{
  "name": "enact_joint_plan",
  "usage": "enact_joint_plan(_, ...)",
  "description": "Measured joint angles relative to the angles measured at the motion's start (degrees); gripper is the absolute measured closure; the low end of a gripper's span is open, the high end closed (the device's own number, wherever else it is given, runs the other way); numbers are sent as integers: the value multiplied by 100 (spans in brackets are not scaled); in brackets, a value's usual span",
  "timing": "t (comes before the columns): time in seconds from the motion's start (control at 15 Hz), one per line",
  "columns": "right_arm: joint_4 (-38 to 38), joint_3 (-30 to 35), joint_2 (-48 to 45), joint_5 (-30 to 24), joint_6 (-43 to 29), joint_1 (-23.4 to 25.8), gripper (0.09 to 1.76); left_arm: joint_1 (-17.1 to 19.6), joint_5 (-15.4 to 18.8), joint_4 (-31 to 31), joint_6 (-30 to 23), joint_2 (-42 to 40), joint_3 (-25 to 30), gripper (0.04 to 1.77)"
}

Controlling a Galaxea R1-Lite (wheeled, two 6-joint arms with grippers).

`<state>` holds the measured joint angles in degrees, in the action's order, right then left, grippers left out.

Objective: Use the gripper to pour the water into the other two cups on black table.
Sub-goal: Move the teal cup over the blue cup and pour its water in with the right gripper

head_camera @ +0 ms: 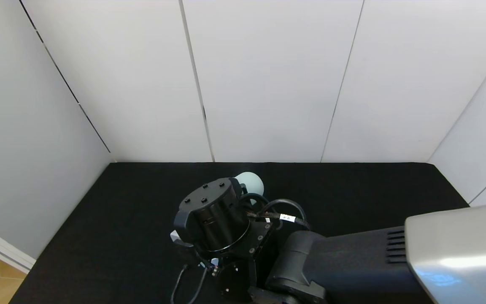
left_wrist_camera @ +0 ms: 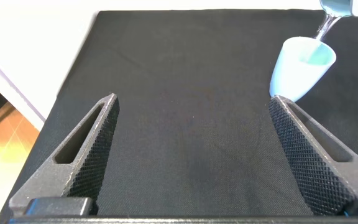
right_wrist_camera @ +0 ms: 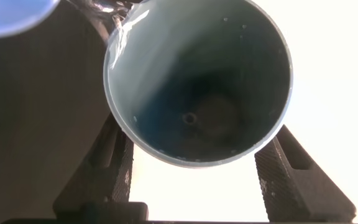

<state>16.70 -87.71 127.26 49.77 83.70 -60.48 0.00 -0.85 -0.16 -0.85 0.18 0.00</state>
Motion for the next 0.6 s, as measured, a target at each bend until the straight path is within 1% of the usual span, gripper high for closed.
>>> enact_joint_plan(0.33, 193, -7, -24, 218, 709, -24, 69, 0, 0, 0, 0, 0, 0, 9)
enact_joint_plan(0.6, 881, -7, -24, 218, 1530, -40, 69, 0, 0, 0, 0, 0, 0, 9)
